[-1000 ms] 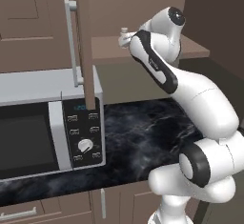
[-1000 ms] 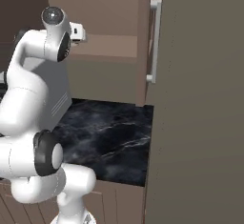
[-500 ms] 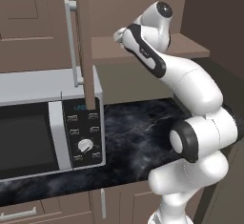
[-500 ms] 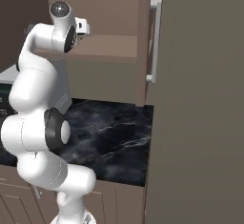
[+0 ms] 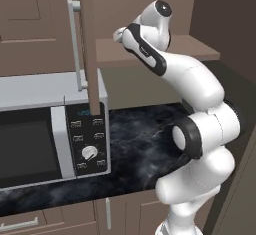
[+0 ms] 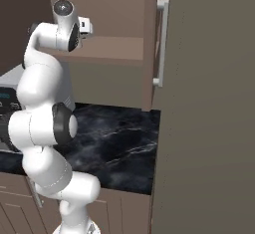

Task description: Move the shaker and ketchup from the cabinet to the dining counter.

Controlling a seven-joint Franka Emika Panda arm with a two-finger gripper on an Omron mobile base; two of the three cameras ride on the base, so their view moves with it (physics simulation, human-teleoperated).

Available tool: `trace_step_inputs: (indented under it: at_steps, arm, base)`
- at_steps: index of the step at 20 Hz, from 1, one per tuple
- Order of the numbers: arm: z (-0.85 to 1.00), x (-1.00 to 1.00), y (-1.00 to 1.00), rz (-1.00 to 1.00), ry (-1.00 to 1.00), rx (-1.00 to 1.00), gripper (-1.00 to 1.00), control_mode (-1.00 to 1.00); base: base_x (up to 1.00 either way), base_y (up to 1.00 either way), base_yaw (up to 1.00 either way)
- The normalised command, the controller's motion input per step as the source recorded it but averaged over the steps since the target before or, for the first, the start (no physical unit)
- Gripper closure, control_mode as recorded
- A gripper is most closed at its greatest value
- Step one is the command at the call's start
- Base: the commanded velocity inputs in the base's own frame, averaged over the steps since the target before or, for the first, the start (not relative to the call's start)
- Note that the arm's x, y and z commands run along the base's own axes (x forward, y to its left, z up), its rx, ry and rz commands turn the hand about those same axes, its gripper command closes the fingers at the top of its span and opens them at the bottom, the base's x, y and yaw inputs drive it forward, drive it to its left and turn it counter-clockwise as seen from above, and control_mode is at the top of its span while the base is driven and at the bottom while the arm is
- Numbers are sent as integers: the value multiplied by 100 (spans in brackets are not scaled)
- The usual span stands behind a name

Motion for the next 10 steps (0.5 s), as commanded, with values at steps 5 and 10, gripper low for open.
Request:
trace_step_inputs:
  at_steps: [5,10]
  arm:
    - [-8,24,3,0,0,0,-100,-100]
    - [-17,21,0,0,0,0,-100,-100]
  base:
    - [0,0,0]
    - [0,0,0]
